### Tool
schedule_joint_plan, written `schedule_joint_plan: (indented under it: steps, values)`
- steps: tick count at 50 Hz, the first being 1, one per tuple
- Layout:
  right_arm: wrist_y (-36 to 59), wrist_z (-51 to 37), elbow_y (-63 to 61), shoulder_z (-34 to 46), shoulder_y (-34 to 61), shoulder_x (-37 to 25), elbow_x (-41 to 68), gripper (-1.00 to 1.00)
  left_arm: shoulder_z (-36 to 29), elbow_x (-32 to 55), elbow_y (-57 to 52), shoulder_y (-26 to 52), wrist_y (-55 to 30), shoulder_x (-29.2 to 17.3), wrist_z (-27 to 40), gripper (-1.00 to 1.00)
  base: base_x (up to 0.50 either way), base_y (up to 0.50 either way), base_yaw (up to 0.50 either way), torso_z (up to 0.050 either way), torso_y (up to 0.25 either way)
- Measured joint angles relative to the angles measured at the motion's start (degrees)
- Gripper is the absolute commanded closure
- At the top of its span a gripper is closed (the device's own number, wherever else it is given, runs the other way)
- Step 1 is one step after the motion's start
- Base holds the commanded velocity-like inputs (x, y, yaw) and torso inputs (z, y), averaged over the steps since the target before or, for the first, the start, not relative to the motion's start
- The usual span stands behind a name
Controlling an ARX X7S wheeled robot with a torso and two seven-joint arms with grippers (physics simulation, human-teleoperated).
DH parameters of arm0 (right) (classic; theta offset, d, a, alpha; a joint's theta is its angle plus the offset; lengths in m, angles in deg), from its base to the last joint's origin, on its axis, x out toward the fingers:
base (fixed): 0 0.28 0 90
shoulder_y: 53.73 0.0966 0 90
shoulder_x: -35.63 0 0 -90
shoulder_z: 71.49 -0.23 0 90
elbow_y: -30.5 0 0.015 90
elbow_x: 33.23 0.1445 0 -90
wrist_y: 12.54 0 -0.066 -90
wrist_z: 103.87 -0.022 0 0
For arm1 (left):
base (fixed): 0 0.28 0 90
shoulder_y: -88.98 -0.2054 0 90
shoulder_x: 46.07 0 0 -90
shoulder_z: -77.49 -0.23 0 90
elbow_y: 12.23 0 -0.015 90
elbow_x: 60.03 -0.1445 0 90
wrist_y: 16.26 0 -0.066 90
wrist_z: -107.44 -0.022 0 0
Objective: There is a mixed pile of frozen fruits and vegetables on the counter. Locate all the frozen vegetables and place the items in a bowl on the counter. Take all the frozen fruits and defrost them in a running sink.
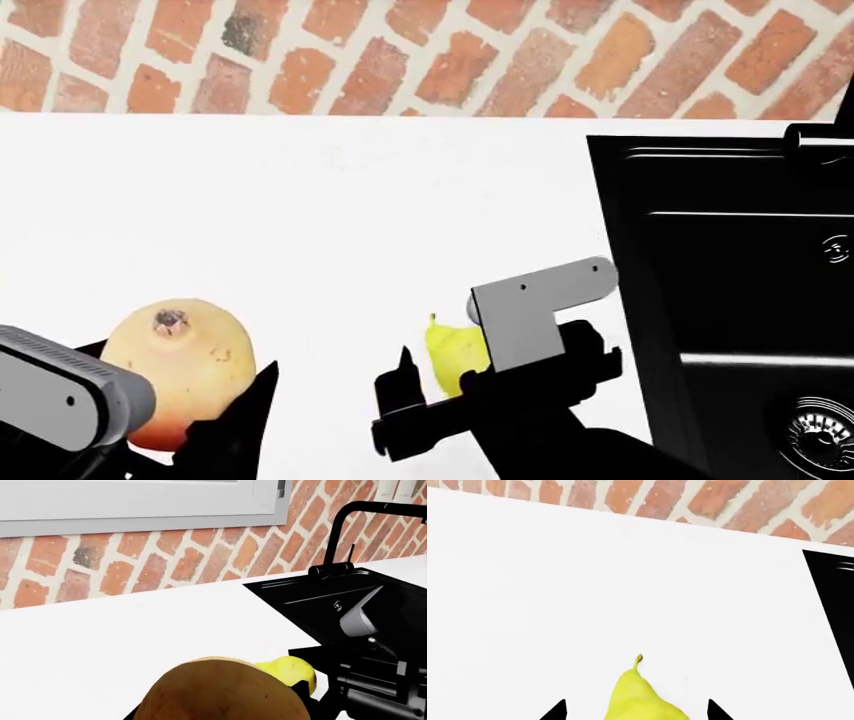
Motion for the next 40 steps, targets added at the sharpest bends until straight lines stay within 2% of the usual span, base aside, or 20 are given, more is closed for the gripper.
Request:
schedule_joint_plan:
  steps: [17, 18, 21, 28, 40]
  values:
    - [-1.77, 2.46, 6.06, 1.57, -0.61, 1.79, -1.97, -1.0, -0.41, -0.31, 0.34, 0.11, 0.52, -0.11, 0.03, 1.0, 0.0, 0.0, 0.0, 0.0, 0.001]
    - [-1.85, 2.47, 6.04, 1.65, -0.61, 1.78, -2.06, 1.0, -0.45, -0.32, 0.36, 0.12, 0.54, -0.11, 0.03, 1.0, 0.0, 0.0, 0.0, 0.0, 0.0]
    - [-2.69, -1.31, 2.44, 0.46, 0.08, 0.77, -6.14, 1.0, -0.56, -0.37, 0.43, 0.16, 0.62, -0.09, 0.05, 1.0, 0.01, 0.0, 0.0, 0.0, 0.0]
    - [-2.38, -3.55, -2.39, 1.02, -0.65, -0.61, -4.6, 1.0, -0.55, -0.35, 0.43, 0.07, 0.92, -0.24, 0.06, 1.0, 0.0, 0.0, 0.0, 0.0, 0.0]
    - [-0.64, -13.52, -17.29, -1.98, -3.23, -4.65, -1.81, 1.0, -0.52, -0.98, 0.66, -0.24, 1.68, -0.45, -0.18, 1.0, 0.0, 0.0, 0.0, 0.0, 0.0]
